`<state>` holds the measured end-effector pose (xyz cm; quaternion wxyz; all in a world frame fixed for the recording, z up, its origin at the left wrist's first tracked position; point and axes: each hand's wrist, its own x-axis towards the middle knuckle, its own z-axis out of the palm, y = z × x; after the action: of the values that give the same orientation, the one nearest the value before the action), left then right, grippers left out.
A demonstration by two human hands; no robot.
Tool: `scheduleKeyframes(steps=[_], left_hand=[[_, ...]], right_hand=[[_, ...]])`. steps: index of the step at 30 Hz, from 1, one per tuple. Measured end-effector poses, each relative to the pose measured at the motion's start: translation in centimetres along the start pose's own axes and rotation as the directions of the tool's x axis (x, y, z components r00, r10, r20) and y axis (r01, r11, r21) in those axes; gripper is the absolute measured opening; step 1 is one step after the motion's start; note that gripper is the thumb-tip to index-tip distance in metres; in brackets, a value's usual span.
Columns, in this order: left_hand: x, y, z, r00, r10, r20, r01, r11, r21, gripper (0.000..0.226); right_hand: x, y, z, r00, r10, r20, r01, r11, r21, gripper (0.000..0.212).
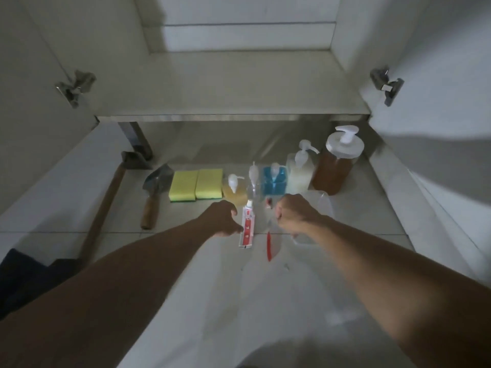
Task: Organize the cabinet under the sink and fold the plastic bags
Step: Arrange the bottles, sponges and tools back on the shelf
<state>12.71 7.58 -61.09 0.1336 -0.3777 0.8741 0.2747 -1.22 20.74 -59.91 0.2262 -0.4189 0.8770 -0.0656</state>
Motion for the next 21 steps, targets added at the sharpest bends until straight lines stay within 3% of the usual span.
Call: scheduleKeyframes(steps=[4,10,16,21], left_hand=[[3.8,0.1,2.8,0.996,-0.052,-0.069,0.049,0.998,-0.047,0.045],[6.6,-0.4,5.7,0.972,-0.139,-0.19,0.122,0.988,-0.096,0.042],[7.2,0.1,7.2,0.956,-0.181,-0.232,0.155,0.98,-0.125,0.052],[7.1,0.7,8.0,0.947,-0.226,-0.228,0.195,0.969,-0.151,0.049]], right_hand=[[2.7,0.2,3.1,0.997,0.06,-0.051,-0.056,0.995,0.08,0.014],[5.9,-0.9,6.9,0.984,0.103,-0.144,-0.083,0.987,0.141,0.04],[6.7,-0.6,8.4,0.941,0.163,-0.295,-0.128,0.983,0.132,0.033],[6.2,0.0,8.3,0.947,0.222,-0.233,-0.174,0.962,0.209,0.028]])
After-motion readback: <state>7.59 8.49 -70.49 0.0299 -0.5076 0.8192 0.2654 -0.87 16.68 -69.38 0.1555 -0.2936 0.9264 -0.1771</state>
